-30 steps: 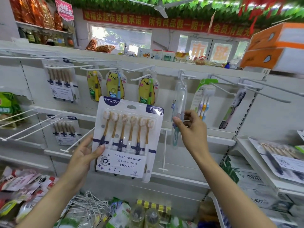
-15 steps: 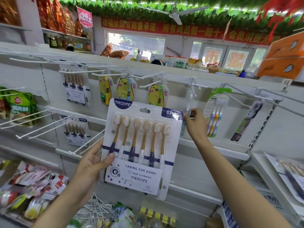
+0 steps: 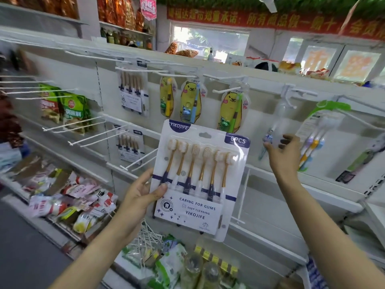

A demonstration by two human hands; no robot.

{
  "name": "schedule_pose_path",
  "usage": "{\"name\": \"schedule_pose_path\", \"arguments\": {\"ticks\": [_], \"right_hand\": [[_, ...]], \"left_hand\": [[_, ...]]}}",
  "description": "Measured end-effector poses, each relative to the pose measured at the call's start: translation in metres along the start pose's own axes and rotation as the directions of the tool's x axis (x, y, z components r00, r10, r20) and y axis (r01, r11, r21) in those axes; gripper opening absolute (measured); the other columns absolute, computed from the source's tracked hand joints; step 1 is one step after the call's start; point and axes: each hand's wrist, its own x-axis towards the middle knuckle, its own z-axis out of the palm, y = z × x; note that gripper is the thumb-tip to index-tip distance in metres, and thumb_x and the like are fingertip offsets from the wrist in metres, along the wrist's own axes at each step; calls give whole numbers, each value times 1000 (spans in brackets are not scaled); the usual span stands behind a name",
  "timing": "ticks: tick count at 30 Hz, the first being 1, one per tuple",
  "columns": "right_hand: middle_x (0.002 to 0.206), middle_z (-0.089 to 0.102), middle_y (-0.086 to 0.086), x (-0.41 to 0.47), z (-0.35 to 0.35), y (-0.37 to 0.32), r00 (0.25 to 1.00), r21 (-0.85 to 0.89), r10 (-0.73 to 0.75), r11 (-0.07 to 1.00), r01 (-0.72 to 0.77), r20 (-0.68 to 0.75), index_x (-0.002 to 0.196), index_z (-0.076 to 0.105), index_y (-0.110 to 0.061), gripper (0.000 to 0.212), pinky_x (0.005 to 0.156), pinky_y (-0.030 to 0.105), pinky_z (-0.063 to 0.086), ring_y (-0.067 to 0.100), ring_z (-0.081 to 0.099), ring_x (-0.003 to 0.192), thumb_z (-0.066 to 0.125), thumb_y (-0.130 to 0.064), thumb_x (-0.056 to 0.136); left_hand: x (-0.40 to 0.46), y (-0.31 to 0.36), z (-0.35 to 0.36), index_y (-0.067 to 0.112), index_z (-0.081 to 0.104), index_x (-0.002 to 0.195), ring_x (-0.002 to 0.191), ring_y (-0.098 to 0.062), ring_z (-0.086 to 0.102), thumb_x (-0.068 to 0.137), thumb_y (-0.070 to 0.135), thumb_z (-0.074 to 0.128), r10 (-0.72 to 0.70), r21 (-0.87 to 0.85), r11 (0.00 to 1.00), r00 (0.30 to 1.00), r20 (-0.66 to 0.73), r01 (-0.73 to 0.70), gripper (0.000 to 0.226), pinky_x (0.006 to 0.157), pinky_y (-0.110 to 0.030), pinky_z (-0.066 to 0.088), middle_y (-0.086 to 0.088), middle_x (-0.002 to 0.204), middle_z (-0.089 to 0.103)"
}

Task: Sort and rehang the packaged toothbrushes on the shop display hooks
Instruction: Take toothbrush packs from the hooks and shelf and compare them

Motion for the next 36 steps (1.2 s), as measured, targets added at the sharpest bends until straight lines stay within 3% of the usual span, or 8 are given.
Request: {"name": "schedule_pose_path", "arguments": {"ticks": [4,8,12,15,18,24,30,36], "right_hand": [[117,56,9,-37,-2,-19,973,-46,-220,975,217,-64,118,56,-11,33,92,50,51,25,56,106,66,-28,92],[96,67,0,-91,8,-75,933,88,-312,950,301,180,103,65,-16,19,83,40,54,17,62,88,52,-30,103],[88,72,7,-147,39,-132,851,306,-325,929,206,412,102,70,-9,35,72,37,56,24,67,81,47,-35,105],[88,75,8,-182,71,-173,824,420,-277,906,52,494,107,65,-11,22,67,36,57,25,70,79,62,-29,95],[96,78,5,-214,112,-206,801,431,-238,902,-28,549,116,62,-14,36,65,28,56,20,74,85,77,-22,84],[97,79,2,-260,188,-255,803,444,-190,890,-102,565,112,62,-14,43,85,39,60,19,75,92,84,-11,76],[98,78,-2,-272,235,-293,815,442,-229,896,-37,532,109,65,-19,42,81,31,61,15,74,93,86,-12,74],[102,77,-3,-255,274,-309,840,464,-282,885,42,464,107,63,-24,40,83,37,61,13,73,97,86,-17,75]], "left_hand": [[-3,-5,-17,19,57,133,113,-19,68,82,10,65,-35,-16,999,999,-32,35,53,97,-38,55,-3,119,73],[-2,-3,-46,19,57,131,112,-17,68,83,9,65,-43,-37,998,998,-34,42,50,94,-32,56,-3,118,74],[0,11,-94,16,55,135,115,-16,67,83,10,67,-49,-47,998,997,-53,46,54,103,-36,50,-2,122,72],[1,28,-144,18,57,132,119,-23,65,83,13,67,-56,-52,997,997,-50,53,50,105,-46,46,-6,125,71],[1,47,-196,18,59,131,120,-25,64,84,12,66,-36,-31,999,997,-66,34,48,101,-42,52,-8,125,70],[-2,78,-287,18,56,133,113,-14,68,94,7,59,-38,46,998,999,-16,39,40,88,-29,57,1,121,72],[15,89,-355,19,57,132,111,-18,69,85,6,73,-80,249,966,996,29,71,51,94,-30,56,-1,119,73],[61,90,-385,14,69,114,97,-25,74,76,9,80,-56,331,942,998,-23,61,39,80,-28,60,-2,105,77]]}}
